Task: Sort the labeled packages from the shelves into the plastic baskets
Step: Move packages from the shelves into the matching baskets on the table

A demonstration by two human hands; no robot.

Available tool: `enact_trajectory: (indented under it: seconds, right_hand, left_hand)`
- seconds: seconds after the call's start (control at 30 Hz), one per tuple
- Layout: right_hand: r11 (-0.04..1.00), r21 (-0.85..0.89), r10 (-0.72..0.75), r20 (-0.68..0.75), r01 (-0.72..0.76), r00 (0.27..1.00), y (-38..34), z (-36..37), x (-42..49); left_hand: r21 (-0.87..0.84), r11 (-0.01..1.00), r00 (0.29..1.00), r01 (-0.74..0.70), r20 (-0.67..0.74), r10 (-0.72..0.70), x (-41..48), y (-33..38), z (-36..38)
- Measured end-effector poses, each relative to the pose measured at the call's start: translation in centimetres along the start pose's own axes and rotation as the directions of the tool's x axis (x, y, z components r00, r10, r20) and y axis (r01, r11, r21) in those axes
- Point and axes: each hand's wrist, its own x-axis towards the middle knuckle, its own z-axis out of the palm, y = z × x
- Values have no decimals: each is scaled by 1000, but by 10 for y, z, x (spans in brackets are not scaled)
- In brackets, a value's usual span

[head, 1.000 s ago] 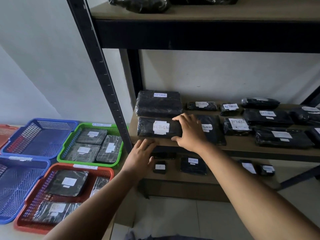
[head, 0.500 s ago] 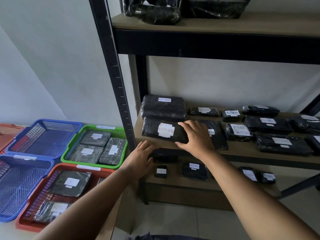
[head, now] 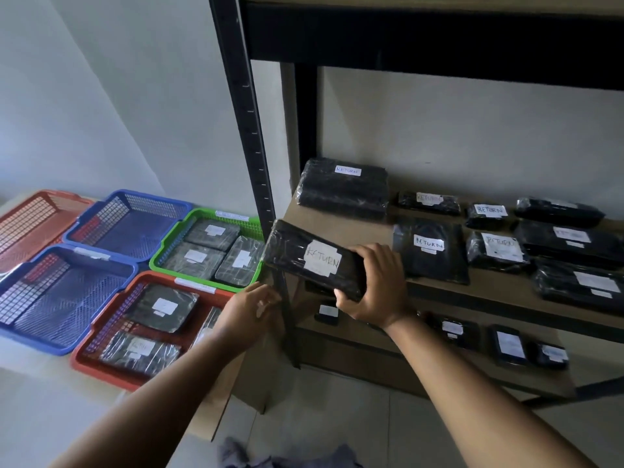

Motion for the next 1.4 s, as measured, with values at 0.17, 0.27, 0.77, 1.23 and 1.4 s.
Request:
enact_trajectory:
  seconds: [0.17,0.27,0.77,1.23,1.4]
  right_hand:
    - [997,71,-48,101,41,994,-33,19,-3]
    - [995,79,-75,147,64,986,-55,30,1]
    - [993,-11,-112,174,116,978,-226,134,36]
    - [996,-65,-49,177,62,983,-331,214,49]
    - [995,-95,-6,224,28,975,-324,244,71]
  left_hand:
    - [9,996,995,84,-49,-83,-27,-27,-12]
    - [41,995,995,89,-37,-87,-40,-43,-26]
    - [12,991,983,130,-131,-127,-139,-200,-140]
    - [-41,970,966,238,-96,-241,-185,-319,-223]
    - [-77,970,961,229,-139,-238,-157,-339,-234]
